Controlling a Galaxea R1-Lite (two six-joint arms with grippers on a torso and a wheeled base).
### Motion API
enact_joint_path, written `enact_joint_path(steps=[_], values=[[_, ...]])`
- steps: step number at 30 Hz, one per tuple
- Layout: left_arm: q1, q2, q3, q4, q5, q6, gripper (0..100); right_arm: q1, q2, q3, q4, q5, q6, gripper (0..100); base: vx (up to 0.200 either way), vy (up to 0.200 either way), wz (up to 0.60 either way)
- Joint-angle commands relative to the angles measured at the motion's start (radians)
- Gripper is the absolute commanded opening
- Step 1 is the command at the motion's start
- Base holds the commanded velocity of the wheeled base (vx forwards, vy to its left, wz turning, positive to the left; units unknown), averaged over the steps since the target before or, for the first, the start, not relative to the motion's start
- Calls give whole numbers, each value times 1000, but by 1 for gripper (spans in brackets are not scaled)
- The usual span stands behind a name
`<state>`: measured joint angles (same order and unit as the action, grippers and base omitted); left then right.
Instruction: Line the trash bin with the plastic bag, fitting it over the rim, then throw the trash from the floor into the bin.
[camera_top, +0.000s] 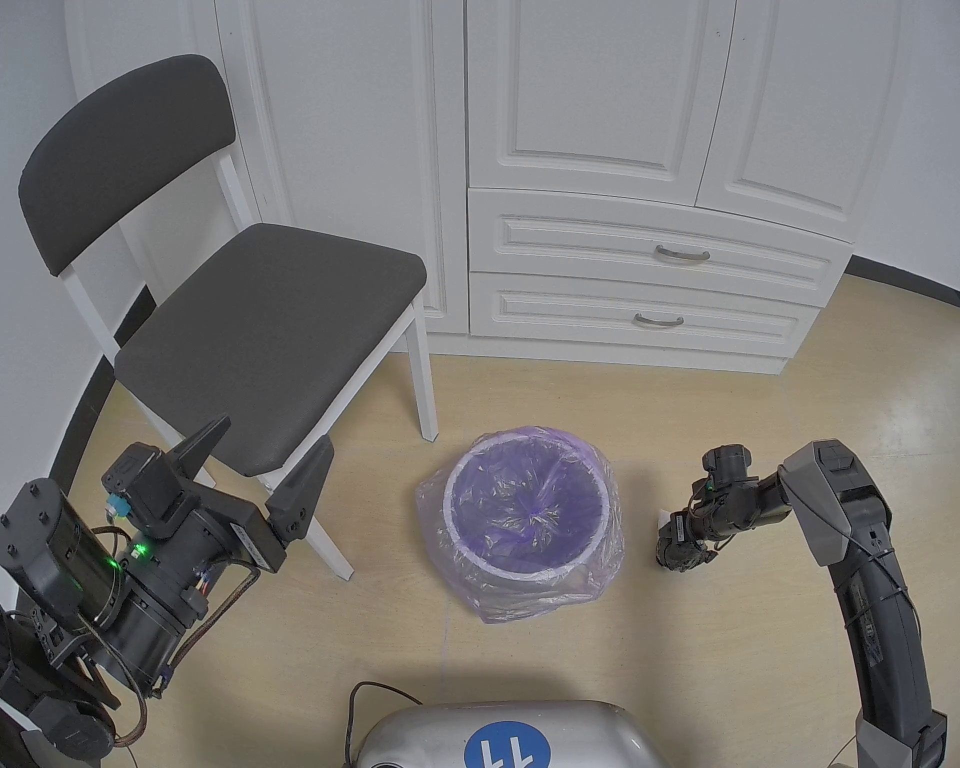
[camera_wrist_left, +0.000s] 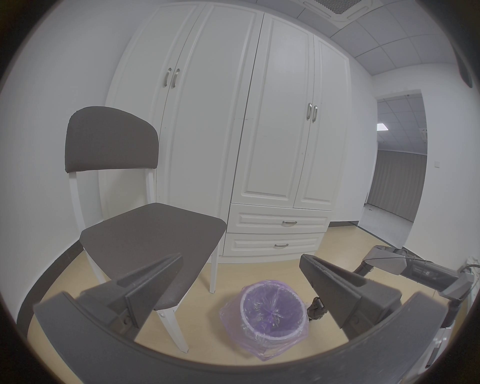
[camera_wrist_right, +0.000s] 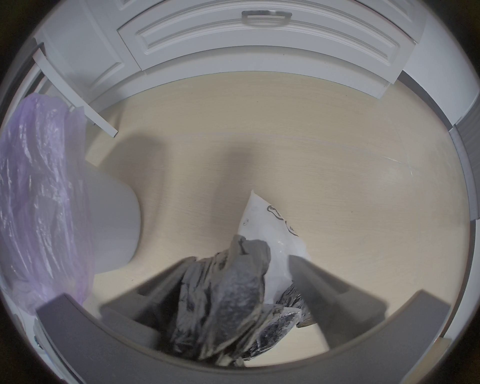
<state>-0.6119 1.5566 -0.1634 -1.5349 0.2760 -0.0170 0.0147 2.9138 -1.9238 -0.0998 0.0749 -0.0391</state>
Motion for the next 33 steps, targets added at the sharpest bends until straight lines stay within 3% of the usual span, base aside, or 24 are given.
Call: enact_joint_path(steps=[1,12,18,26,29,33], values=[[0,7,-1,-1,0,0,100,1,19,-7,2,-10,-2,0,0,0,0],[0,-3,1,-1,0,0,100,-4,7,2,-1,-18,-8,0,0,0,0],[0,7,1,-1,2,2,100,-28,-177,114,3,-12,-1,0,0,0,0],[1,-41,-4,-1,3,8,100,-5,-769,457,-47,-12,41,0,0,0,0],[1,-59,-7,-1,0,6,100,28,-983,617,-130,-7,56,0,0,0,0],[0,-56,-8,-1,-1,6,100,100,-1093,767,-308,-17,65,0,0,0,0]])
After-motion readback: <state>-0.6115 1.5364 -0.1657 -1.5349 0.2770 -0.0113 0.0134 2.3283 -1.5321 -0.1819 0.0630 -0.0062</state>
